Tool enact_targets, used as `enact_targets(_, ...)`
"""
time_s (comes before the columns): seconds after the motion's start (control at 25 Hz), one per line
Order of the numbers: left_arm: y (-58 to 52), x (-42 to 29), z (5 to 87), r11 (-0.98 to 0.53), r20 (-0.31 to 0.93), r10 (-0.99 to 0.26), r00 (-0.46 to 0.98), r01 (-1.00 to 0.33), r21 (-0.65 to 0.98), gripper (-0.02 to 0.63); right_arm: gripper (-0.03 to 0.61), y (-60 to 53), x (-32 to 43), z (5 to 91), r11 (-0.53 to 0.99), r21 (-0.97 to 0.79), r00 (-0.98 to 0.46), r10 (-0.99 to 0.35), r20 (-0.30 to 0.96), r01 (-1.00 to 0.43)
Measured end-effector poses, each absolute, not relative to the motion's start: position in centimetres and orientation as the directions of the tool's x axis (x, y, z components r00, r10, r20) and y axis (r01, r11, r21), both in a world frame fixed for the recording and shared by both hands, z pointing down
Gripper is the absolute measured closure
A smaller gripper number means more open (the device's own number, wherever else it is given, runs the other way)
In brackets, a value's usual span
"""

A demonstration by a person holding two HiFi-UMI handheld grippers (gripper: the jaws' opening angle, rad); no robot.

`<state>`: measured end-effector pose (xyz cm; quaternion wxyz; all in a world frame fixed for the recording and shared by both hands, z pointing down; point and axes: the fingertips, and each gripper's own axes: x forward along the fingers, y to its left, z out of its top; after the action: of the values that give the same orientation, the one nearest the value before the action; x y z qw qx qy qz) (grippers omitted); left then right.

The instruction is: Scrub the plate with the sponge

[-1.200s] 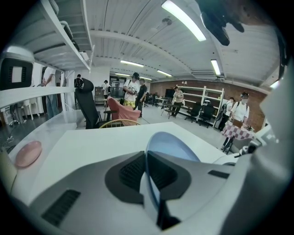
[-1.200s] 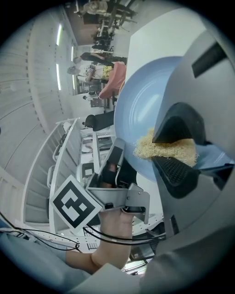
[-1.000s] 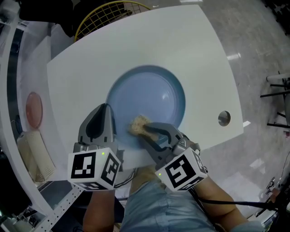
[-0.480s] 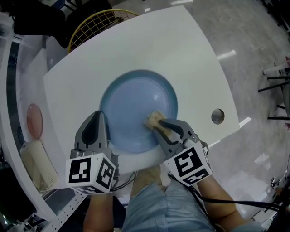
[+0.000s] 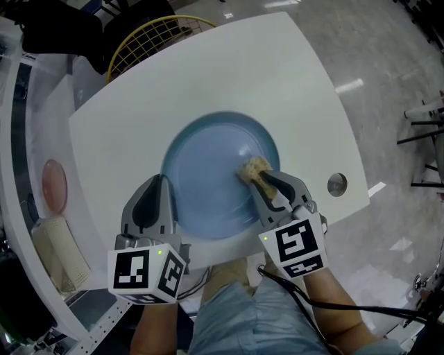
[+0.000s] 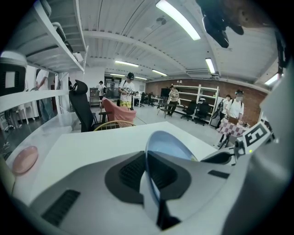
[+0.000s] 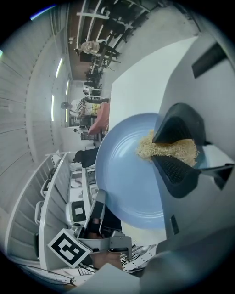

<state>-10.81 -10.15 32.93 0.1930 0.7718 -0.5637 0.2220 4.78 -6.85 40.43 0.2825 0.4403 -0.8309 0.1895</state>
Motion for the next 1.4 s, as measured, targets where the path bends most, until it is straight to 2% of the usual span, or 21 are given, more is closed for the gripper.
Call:
enact_targets(0.6, -10.4, -9.7, 32.9, -0.313, 0.555, -0.776, 0.299, -0.947, 0.072, 0.591, 0.489, -12.5, 5.2, 38.6, 0.486, 0.005, -0.392, -0.71, 0.585, -0.874)
enact_targets(1.4, -11.1, -10.7, 33.2, -0.285, 0.561, -0.778, 0.283, -0.955, 0.086, 0.591, 0.491, -12.5, -1.5, 36.0, 0.629, 0.016, -0.536, -0.676, 0.506, -0.778)
